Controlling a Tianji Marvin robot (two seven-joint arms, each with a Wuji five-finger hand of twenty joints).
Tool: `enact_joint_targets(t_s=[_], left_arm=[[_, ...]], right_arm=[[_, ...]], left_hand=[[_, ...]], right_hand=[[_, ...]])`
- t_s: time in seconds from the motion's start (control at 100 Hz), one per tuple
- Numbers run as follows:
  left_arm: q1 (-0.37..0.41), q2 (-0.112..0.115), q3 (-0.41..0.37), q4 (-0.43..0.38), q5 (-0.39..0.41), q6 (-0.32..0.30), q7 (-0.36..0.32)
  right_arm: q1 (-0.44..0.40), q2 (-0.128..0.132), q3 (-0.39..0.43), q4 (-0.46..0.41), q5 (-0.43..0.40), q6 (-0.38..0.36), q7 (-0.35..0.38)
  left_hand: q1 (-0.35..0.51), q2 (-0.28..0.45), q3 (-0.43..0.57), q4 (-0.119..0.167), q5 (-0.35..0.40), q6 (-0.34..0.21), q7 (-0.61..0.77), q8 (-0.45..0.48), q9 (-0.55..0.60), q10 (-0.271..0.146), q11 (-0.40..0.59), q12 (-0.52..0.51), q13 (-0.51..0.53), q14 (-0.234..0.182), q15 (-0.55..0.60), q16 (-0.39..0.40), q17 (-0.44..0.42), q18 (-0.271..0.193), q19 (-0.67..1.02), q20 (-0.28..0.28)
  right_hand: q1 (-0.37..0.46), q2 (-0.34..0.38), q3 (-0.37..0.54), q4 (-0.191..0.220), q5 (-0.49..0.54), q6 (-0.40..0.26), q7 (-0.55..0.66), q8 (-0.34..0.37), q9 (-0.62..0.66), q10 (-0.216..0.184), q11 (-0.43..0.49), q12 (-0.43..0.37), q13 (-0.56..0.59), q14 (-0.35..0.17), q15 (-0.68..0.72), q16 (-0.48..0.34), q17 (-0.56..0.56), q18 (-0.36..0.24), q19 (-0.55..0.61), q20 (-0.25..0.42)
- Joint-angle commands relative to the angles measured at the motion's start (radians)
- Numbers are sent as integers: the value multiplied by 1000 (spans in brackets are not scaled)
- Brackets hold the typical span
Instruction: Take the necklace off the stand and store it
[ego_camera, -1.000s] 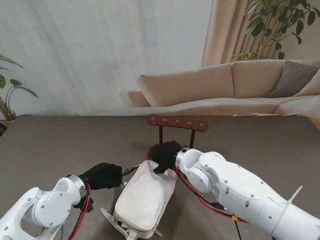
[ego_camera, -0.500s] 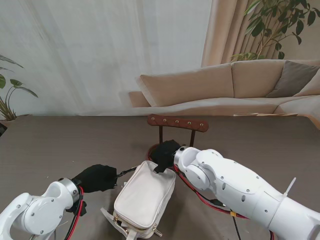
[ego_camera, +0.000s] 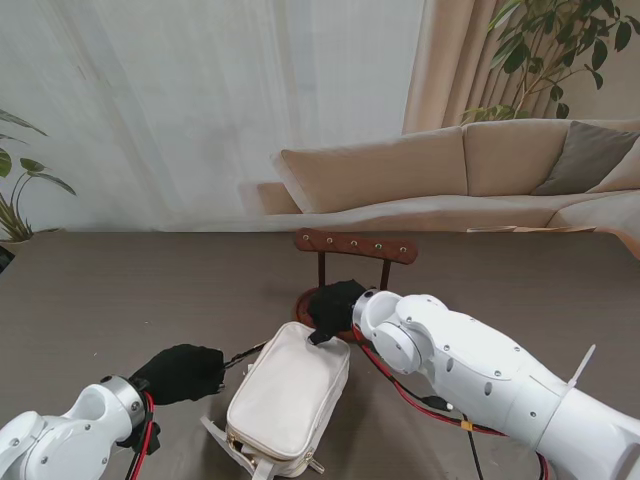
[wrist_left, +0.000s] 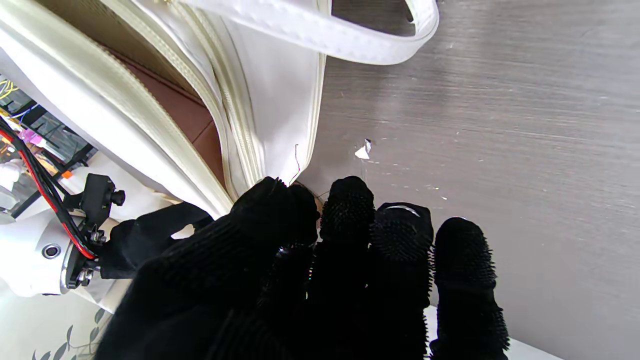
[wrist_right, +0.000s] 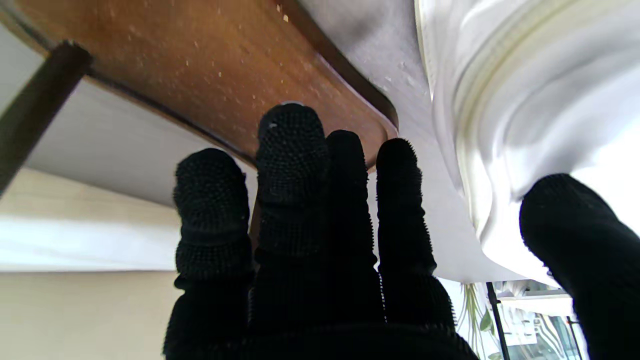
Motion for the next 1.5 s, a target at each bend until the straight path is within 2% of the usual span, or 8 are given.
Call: enact_joint_targets(t_s=[0.0,0.08,0.16,0.2,0.25,0.42,0.58,1.49], left_arm=[[8,-2,-2,-9,3,-5,-20],[8,-2,-1,-11,2,-8,-18],[6,-1,1,-13,2,-12,-20],[6,-1,1,-14,2,-13,-21],[6,-1,1,-14,3,-16,-20],[26,-3,-4,-26,8,-19,-10],[69,-4,-21,-51,21,-18,-10],[480,-44,-217,-320,132,-22,85]], right_arm=[[-7,8,-17,12,-9,-5,26],[11,7,-42,15,6,-14,43],[24,2,-64,30,8,-22,33],[28,-1,-72,40,5,-25,23],[31,-7,-80,55,2,-30,2],[49,-14,-101,84,-4,-28,-17],[70,-13,-120,101,-12,-16,-7],[85,-8,-143,132,-10,-11,7]], left_hand=[[59,26,-4,27,28,-13,85,9,-4,-8,-1,4,-12,-13,-5,10,-24,-14,-9,-11],[61,28,-9,29,28,-13,83,8,-4,-8,-3,3,-13,-12,-9,9,-24,-14,-10,-12],[62,29,-15,31,27,-15,81,7,-6,-7,-5,2,-12,-11,-12,8,-24,-14,-10,-11],[63,31,-17,32,26,-14,80,6,-6,-8,-6,1,-12,-11,-12,8,-25,-15,-12,-12],[64,31,-20,33,26,-14,79,5,-7,-6,-7,1,-13,-11,-13,8,-26,-16,-13,-12],[68,32,-27,36,27,-15,76,3,-7,-6,-9,-1,-15,-8,-19,7,-27,-15,-14,-12],[70,33,-31,38,28,-14,73,1,-8,-6,-12,-3,-15,-8,-22,6,-29,-16,-16,-13],[75,39,-46,42,26,-17,72,3,-9,-11,-14,-6,-14,-9,-34,1,-27,-24,-18,-13]], right_hand=[[-13,20,-107,16,-38,31,-17,14,-49,25,-6,2,-25,15,8,17,-252,16,20,22],[16,9,-124,27,-4,10,7,18,-48,20,3,2,-36,14,14,17,-260,14,17,26],[74,-65,25,36,87,-38,60,34,6,1,21,-1,-3,3,34,9,-234,12,24,31],[142,-151,109,-89,114,-89,175,-100,57,-13,30,2,31,-3,47,5,-208,9,38,24],[219,-223,180,-139,147,-155,310,-166,135,-25,46,9,91,-12,67,6,-161,7,63,19],[245,-233,256,-125,227,-180,377,-48,239,-31,107,91,122,-61,266,82,-57,-3,121,13],[250,-233,258,-119,237,-179,361,2,244,-30,108,119,121,-71,299,78,-48,-7,124,9],[253,-229,254,-120,237,-182,355,19,241,-33,107,136,122,-76,304,71,-48,-15,121,5]])
